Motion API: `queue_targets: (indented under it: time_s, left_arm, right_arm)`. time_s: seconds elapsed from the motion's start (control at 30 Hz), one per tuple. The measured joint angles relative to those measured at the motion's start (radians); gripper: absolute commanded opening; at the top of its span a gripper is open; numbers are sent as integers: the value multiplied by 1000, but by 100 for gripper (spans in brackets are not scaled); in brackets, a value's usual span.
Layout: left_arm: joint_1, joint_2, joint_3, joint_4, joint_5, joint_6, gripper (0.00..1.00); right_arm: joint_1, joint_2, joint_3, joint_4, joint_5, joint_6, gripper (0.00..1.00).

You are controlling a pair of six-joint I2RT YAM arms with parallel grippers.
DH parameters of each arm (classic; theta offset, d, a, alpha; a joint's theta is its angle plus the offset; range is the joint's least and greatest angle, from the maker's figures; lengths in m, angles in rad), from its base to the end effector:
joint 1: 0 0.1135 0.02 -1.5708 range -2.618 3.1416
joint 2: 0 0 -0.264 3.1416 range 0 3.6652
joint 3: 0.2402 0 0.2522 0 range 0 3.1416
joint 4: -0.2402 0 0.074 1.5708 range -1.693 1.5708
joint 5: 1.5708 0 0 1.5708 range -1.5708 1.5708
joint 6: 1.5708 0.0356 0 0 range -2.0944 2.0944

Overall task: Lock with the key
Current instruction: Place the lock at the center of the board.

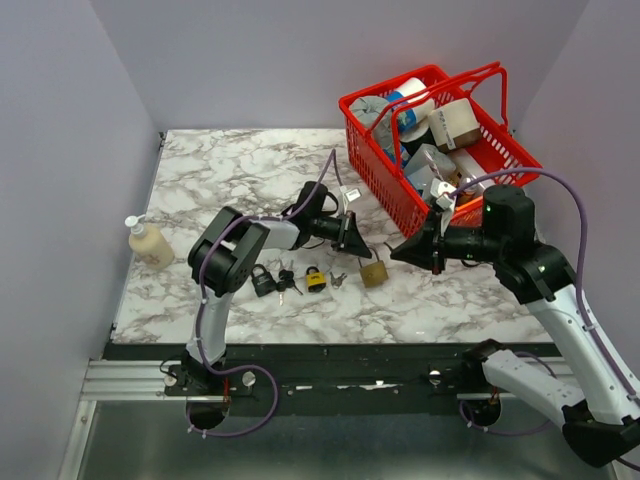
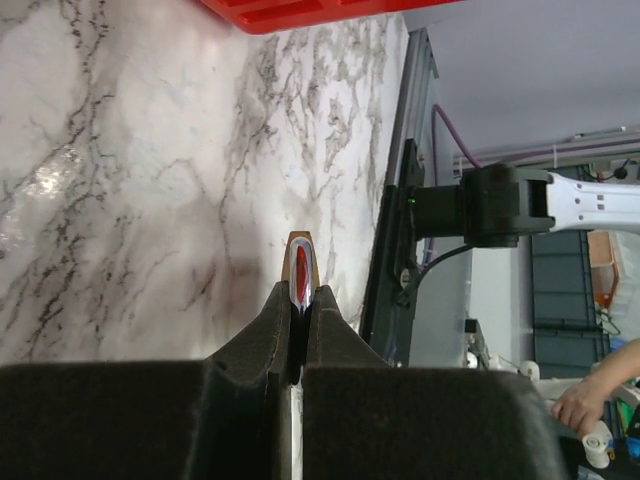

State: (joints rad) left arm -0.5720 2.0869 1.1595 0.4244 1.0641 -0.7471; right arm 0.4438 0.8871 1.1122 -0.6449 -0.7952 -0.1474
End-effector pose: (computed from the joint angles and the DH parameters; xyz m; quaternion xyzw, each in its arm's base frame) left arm 0.3407 -0.2563 0.1391 0.1923 0.7616 -0.6138 0.0790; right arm 0.1417 0.0955 0.3910 -0.4269 0.6785 0.3954 0.4483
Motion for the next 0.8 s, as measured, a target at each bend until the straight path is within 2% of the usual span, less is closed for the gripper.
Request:
queue_targets:
  time_s: [0.43, 0.8]
  left_arm:
    - [-14, 14, 103, -360, -32, 257, 0]
    - [-21, 19, 118, -422, -34, 306, 18]
  right_arm:
    - [0, -12, -39, -30, 23, -29, 1]
    - [0, -16, -64, -30, 23, -30, 1]
